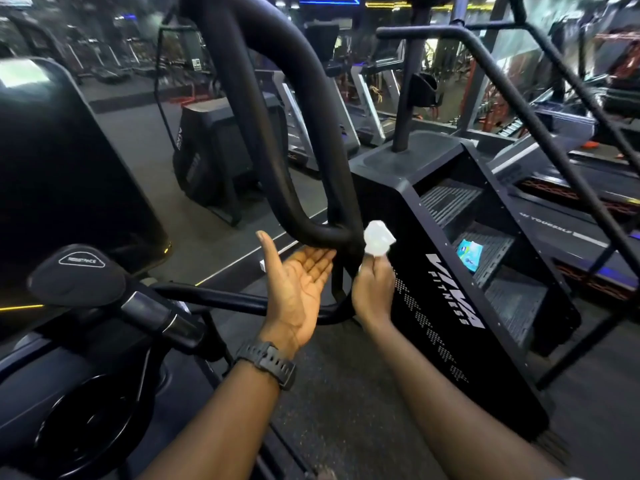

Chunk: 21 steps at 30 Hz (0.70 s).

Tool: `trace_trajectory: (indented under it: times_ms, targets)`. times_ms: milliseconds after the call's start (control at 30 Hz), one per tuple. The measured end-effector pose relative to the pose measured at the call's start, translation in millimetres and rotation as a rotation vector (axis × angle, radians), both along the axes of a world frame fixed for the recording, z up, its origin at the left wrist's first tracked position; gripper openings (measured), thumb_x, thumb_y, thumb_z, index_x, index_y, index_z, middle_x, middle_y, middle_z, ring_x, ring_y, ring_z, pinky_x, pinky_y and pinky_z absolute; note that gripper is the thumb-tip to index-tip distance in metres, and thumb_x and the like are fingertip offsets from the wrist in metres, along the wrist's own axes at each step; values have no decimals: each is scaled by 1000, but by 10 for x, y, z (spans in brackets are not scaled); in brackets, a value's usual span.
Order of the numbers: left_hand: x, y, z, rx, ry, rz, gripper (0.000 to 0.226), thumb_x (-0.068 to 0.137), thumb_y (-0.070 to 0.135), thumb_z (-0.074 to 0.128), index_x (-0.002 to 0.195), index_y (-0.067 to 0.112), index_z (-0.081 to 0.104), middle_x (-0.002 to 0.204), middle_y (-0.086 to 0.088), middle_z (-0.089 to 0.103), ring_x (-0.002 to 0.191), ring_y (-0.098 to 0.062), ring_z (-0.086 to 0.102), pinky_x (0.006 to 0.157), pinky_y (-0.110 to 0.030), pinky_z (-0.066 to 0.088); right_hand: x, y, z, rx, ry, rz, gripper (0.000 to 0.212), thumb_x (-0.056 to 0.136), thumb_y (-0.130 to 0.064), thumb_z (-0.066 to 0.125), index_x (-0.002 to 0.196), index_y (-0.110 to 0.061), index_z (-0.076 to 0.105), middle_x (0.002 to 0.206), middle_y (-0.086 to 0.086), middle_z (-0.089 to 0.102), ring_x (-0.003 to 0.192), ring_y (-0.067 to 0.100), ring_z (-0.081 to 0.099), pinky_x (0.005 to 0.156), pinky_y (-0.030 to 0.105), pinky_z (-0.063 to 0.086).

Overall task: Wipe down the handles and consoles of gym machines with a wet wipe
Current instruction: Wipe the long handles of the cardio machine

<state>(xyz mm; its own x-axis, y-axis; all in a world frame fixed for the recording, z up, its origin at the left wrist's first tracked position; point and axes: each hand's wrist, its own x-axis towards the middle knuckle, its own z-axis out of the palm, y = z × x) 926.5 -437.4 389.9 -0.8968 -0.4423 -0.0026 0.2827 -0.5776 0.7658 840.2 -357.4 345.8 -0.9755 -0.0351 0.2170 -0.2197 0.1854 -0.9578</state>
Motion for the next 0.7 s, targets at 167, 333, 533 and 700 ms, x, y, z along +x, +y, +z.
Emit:
trace_trajectory:
  times_ms: [167, 333, 533, 700]
  targets:
    - [26, -2, 44, 103, 8, -5, 113, 80, 91, 27, 136, -2, 57, 127, -17, 61, 114, -25, 59, 117, -40, 37, 2, -331, 510, 151, 448, 161, 55, 105, -25, 35, 156, -12, 19, 162, 7, 21, 151, 21, 15, 122, 34, 18]
    - [126, -120, 192, 128, 70, 38, 114, 80, 91, 26, 134, -4, 57, 136, -20, 62, 129, -30, 58, 117, -42, 38, -25, -29, 147, 466, 815, 204, 52, 102, -19, 38, 153, -10, 30, 162, 3, 22, 152, 27, 5, 121, 55, 13]
    - [244, -200, 306, 54, 63, 50, 115, 78, 94, 20, 129, 2, 66, 127, -16, 60, 111, -26, 57, 111, -36, 40, 382, -456, 436, 231, 744, 311, 53, 106, -27, 28, 150, 2, 31, 158, 9, 30, 150, 22, 20, 124, 40, 14]
    - [360, -280, 384, 23, 83, 83, 113, 81, 90, 16, 141, 0, 51, 138, -16, 62, 129, -23, 58, 117, -38, 37, 83, -162, 308, 363, 822, 298, 49, 102, -18, 35, 148, 1, 37, 153, 11, 39, 146, 21, 30, 119, 45, 26]
